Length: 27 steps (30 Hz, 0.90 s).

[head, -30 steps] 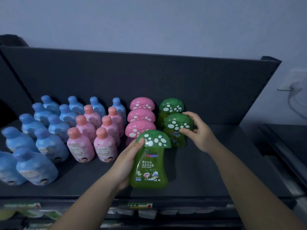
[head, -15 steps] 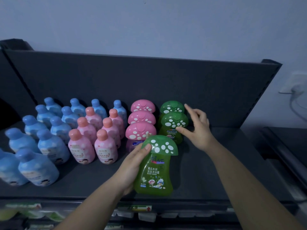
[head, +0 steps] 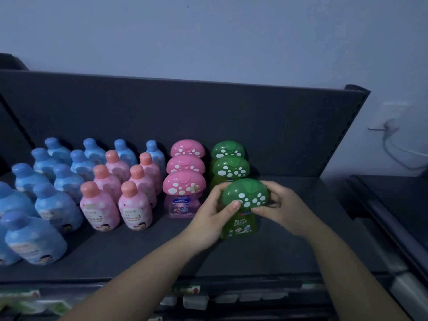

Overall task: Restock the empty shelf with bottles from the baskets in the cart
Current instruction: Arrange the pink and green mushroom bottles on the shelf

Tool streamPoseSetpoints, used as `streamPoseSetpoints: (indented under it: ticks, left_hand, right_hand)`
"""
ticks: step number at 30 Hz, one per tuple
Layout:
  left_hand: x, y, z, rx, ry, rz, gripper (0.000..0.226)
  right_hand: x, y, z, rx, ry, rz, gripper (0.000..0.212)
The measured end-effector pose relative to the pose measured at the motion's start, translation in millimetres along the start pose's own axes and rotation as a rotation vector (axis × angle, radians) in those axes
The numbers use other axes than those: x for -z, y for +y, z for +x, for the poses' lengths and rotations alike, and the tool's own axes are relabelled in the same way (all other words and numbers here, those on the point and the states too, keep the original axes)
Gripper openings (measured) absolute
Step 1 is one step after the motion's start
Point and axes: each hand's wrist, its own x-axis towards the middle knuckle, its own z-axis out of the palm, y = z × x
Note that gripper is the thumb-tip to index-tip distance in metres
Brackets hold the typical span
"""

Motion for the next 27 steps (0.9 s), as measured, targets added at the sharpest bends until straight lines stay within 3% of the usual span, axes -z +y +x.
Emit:
streamPoseSetpoints:
  ticks: [7, 12, 19, 23, 25, 27]
  left_hand:
    - [3, -18, 5, 0.006, 0.047, 0.121, 0.053]
    - [3, -15, 8, -0.115, 0.185, 0.335, 0.054]
    - [19, 26, 1, -0.147, 0.155, 0.366, 0.054]
    - [32, 62, 10, -0.254, 0.096, 0.857, 0.03]
    - [31, 66, 22, -0.303, 0.063, 1.056, 0.031]
    - [23, 66, 32, -0.292, -0.014, 1.136, 0.041]
  right_hand:
    - [-11, 9, 0, 0.016, 0.046, 0.017, 0.046]
    - [-23, 16, 7, 0.042, 0.154, 0.026, 0.046]
    - [-30, 28, 22, 0.076, 0.191, 0.027, 0.054]
    - [-30, 30, 28, 0.111, 0.172, -0.047, 0.052]
    - [-21, 27, 29, 0.127, 0.145, -0.066, 0.052]
    - [-5, 22, 36, 0.156, 0.219, -0.069, 0.044]
